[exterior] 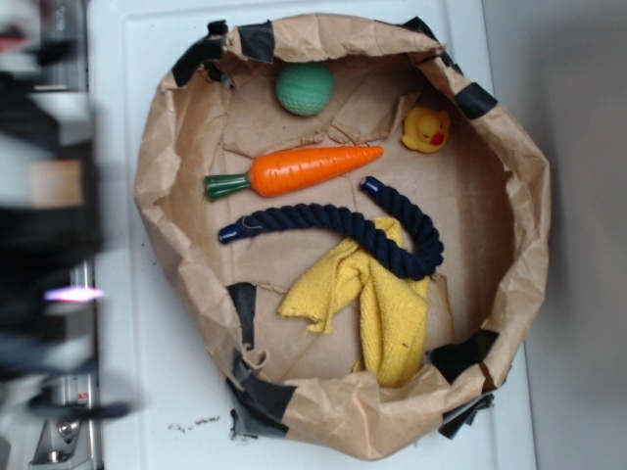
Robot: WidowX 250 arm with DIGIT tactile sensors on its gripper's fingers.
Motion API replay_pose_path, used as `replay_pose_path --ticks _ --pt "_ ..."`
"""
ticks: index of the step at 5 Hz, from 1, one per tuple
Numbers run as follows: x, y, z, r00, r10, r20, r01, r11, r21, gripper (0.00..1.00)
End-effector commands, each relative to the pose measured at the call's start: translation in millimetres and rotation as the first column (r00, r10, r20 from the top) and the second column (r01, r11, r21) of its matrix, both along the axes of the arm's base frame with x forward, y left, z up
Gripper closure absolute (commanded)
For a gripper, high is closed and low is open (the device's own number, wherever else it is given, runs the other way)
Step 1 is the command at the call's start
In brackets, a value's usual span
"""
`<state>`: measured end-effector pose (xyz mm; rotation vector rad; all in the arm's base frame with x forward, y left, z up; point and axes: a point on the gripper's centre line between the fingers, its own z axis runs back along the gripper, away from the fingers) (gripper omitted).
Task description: Grab the blue rope.
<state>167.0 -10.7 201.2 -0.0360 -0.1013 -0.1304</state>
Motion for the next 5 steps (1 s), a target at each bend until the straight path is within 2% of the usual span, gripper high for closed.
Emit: replay_pose_path --ticks 1,2,3,5 --pt "73.6 19.0 -76.4 0.975 -0.222 0.025 0.222 0.975 0.000 0.00" --pt "83.9 34.0 -108.4 0.962 -0.273 -0.001 0.273 0.962 0.009 0.00" --pt "88.2 18.7 -151.9 0.901 -0.422 -0.101 0.427 0.904 0.030 0.00" --pt "121.0 -7.8 -170.2 0.828 -0.535 -0.169 0.545 0.838 0.020 0.00"
